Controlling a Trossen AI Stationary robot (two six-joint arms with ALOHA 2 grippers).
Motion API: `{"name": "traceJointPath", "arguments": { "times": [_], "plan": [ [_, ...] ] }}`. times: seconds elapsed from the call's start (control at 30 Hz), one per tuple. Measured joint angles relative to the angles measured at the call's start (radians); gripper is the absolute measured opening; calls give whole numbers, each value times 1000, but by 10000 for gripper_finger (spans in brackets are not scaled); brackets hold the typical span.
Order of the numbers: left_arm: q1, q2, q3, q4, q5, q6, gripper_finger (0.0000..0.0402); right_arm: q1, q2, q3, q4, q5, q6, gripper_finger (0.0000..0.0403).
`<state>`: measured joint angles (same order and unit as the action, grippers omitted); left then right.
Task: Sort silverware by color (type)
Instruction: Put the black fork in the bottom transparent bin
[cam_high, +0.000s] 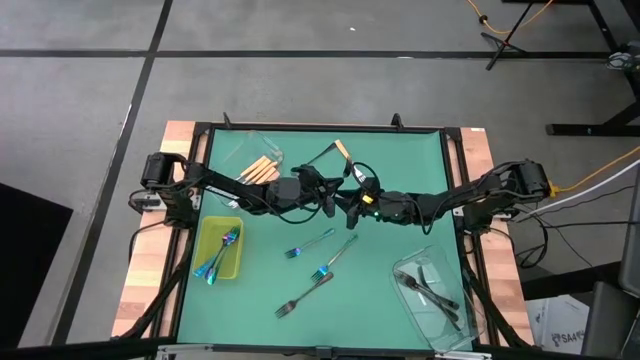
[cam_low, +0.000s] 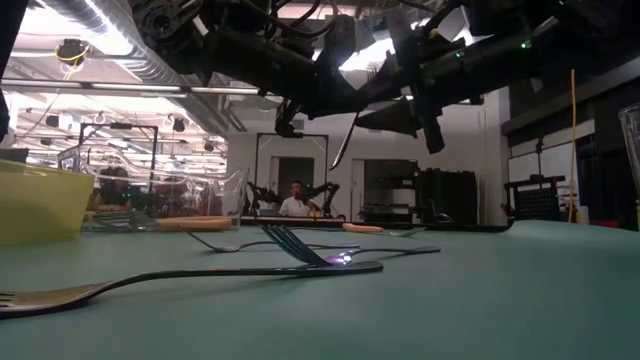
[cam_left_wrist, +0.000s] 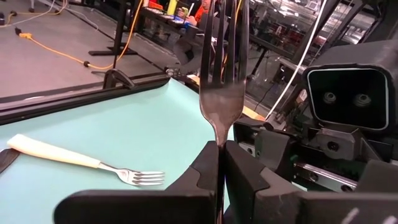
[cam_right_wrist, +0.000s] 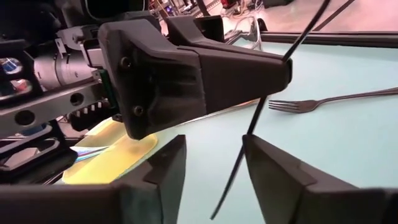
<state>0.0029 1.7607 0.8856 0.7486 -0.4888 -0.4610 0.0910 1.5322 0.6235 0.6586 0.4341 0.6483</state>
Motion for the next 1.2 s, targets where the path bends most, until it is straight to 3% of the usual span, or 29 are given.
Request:
{"name": "traceJointPath", "arguments": {
  "times": [0.27, 0.93, 1.2],
  "plan": [
    [-12, 0, 0, 14, 11, -2, 8, -2, 2, 0, -12, 80, 1, 183],
    [-18, 0, 0, 11, 9, -8, 8, -1, 1, 0, 0, 105, 0, 176],
    [-19, 0, 0, 11, 12, -4, 8, 0, 13, 26, -6, 96, -23, 112]
  ]
}}
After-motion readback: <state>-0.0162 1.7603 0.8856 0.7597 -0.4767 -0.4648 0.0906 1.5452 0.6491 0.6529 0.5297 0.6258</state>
